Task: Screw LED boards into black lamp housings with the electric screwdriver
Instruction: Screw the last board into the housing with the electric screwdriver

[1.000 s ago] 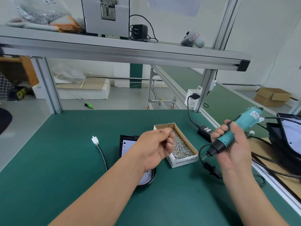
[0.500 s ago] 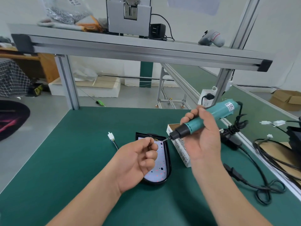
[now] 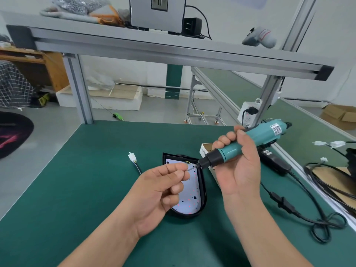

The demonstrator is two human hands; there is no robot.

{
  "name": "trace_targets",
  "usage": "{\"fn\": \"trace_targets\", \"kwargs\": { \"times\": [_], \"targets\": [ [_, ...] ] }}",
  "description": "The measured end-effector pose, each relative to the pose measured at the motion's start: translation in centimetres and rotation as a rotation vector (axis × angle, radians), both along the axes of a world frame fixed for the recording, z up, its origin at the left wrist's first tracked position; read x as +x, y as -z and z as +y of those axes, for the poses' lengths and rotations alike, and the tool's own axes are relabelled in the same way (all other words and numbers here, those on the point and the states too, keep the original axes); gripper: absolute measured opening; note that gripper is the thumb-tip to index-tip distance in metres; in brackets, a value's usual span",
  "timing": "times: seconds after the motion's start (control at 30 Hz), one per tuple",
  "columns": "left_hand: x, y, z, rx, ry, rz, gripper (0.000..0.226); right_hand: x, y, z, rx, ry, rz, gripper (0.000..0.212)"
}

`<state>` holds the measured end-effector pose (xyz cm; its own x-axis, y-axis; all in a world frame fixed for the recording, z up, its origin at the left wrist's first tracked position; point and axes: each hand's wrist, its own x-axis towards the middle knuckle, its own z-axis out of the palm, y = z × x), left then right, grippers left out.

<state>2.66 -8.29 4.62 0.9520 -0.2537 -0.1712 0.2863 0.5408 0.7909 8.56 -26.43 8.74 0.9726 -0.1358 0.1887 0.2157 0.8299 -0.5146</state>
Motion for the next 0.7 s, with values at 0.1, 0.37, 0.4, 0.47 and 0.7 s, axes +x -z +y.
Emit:
{"fn": "trace_targets", "kwargs": {
  "times": [0.1, 0.37, 0.4, 0.47, 0.7],
  "targets": [
    [-0.13, 0.22, -0.1, 0.069, -0.004, -0.041, 0.019, -0.14, -0.01, -0.12, 0.005, -0.011, -0.015, 0.008],
    [0.07, 0.42, -0.13, 0.155, -0.036, -0.053, 0.02, -0.07, 0.27, -0.07, 0.004, -0.038, -0.041, 0.009],
    [0.1, 0.47, -0.15, 0.162, -0.035, -0.048, 0.017, -0.05, 0.27, -0.06, 0.005, -0.041, -0.044, 0.009],
    [0.1, 0.53, -0.24, 0.166, -0.031, -0.044, 0.015, -0.05, 0.27, -0.05, 0.007, -0.045, -0.05, 0.009],
    [-0.04, 0.62, -0.42, 0.171, -0.043, -0.039, 0.017, -0.22, 0.34, 0.06, -0.015, -0.06, -0.052, 0.009]
  ]
}}
